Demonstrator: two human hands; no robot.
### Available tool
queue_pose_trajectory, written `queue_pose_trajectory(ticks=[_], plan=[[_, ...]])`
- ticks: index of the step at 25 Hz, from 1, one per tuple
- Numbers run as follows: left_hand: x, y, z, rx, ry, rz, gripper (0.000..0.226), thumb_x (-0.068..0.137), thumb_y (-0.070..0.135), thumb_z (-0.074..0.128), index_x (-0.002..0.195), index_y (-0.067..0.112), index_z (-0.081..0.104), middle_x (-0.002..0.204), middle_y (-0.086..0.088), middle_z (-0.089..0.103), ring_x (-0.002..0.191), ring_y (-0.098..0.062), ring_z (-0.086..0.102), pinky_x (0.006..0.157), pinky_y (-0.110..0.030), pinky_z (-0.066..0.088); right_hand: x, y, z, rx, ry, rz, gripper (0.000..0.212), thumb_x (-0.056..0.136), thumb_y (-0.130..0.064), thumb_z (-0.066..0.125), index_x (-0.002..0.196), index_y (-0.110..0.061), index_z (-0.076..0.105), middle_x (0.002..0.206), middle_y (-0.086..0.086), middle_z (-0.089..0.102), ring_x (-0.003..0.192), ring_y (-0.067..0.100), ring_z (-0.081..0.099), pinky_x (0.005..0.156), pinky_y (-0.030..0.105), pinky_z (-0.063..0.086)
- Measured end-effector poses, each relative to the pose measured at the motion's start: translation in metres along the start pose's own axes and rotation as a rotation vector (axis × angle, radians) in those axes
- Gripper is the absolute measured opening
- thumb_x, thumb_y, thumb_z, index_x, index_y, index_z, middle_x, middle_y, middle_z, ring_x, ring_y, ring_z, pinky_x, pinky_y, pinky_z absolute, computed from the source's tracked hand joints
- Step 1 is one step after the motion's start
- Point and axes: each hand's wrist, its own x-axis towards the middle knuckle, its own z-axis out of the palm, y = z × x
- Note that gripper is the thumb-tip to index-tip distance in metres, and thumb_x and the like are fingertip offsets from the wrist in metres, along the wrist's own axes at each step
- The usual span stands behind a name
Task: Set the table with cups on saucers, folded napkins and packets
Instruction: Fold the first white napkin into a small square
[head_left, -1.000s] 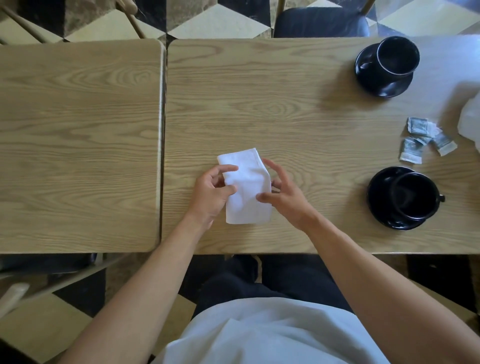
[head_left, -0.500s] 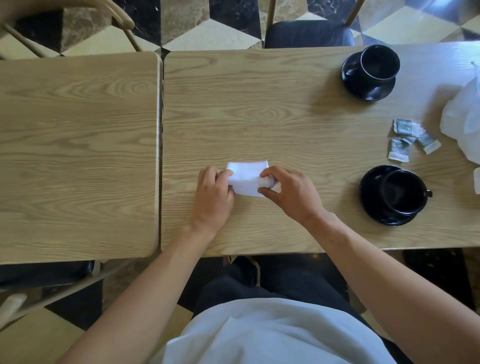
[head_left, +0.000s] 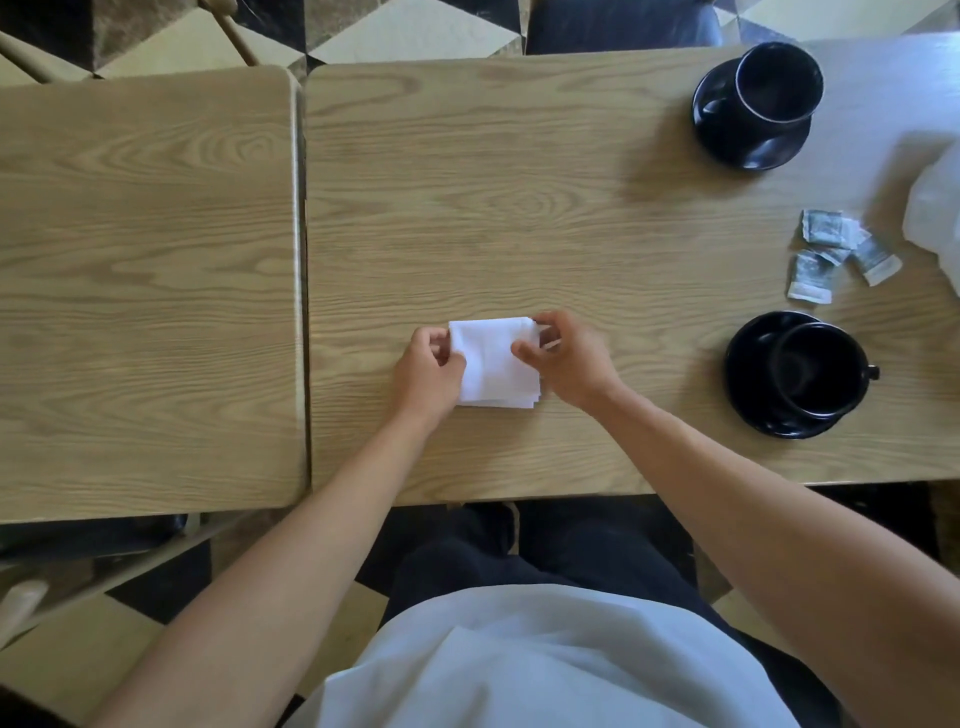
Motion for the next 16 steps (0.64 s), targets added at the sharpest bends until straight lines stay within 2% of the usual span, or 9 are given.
queue_pose_trajectory(ticks=[2,4,5,7,9,10,13,16], plan=[[-0.002,-0.006,0.005,0.152,0.101,0.078,0.014,0.088,0.026,0.064,0.102,0.024,0.061,0.098,0.010,0.052,0.096,-0.016,0.056,0.084,-0.028,0.044,0.000,0.003,0.001,-0.086,0.084,-0.011,0.036,0.091,-0.036,0.070,0.123,-0.023,0.060,0.100,-0.009,0.061,0.081,0.007,0.060,0.072,0.022,0.045],[-0.005,-0.010,0.006,0.143,0.121,0.081,0.010,0.088,0.032,0.065,0.094,0.024,0.061,0.090,0.008,0.059,0.085,-0.016,0.060,0.078,-0.032,0.049,-0.005,0.005,0.000,-0.026,0.154,0.038,0.029,0.091,-0.037,0.068,0.114,-0.022,0.061,0.086,-0.010,0.063,0.069,0.001,0.061,0.062,0.018,0.044],[-0.006,-0.011,0.005,0.124,0.101,0.064,0.012,0.088,0.034,0.066,0.092,0.025,0.060,0.084,0.006,0.063,0.078,-0.015,0.063,0.073,-0.033,0.051,-0.008,0.006,0.001,0.024,0.145,0.083,0.027,0.090,-0.037,0.069,0.110,-0.021,0.061,0.080,-0.010,0.065,0.063,-0.002,0.063,0.056,0.016,0.044],[-0.008,-0.012,0.004,0.135,0.055,0.033,0.018,0.086,0.033,0.072,0.094,0.025,0.058,0.077,0.008,0.065,0.073,-0.010,0.064,0.067,-0.031,0.052,-0.019,0.010,0.006,0.062,0.075,0.148,0.027,0.091,-0.040,0.069,0.107,-0.021,0.059,0.080,-0.006,0.068,0.057,0.002,0.068,0.053,0.022,0.049],[-0.009,-0.011,0.002,0.166,0.034,0.029,0.025,0.083,0.028,0.076,0.101,0.026,0.058,0.079,0.010,0.065,0.073,-0.008,0.065,0.066,-0.027,0.052,-0.027,0.012,0.011,0.056,0.047,0.164,0.026,0.091,-0.039,0.070,0.106,-0.020,0.059,0.083,-0.003,0.069,0.064,0.011,0.071,0.059,0.030,0.054],[-0.008,-0.011,0.000,0.151,0.031,0.021,0.028,0.082,0.025,0.078,0.104,0.025,0.060,0.080,0.011,0.065,0.074,-0.007,0.065,0.066,-0.026,0.052,-0.029,0.013,0.014,0.064,0.049,0.166,0.026,0.091,-0.038,0.070,0.105,-0.021,0.059,0.083,-0.003,0.070,0.067,0.013,0.072,0.060,0.030,0.055],[-0.005,-0.013,-0.006,0.054,0.031,0.010,0.030,0.082,0.020,0.078,0.108,0.023,0.064,0.086,0.009,0.066,0.078,-0.012,0.067,0.071,-0.029,0.056,-0.032,0.013,0.018,0.182,0.057,0.173,0.023,0.089,-0.036,0.074,0.101,-0.023,0.059,0.085,-0.003,0.073,0.063,0.008,0.072,0.055,0.021,0.051],[-0.005,-0.017,-0.006,0.271,0.003,0.139,0.033,0.086,0.015,0.071,0.117,0.017,0.060,0.101,0.000,0.064,0.093,-0.024,0.063,0.084,-0.039,0.054,-0.032,0.015,0.021,0.184,0.061,0.206,0.024,0.088,-0.035,0.075,0.101,-0.025,0.057,0.086,-0.003,0.071,0.068,0.008,0.072,0.051,0.016,0.047]])
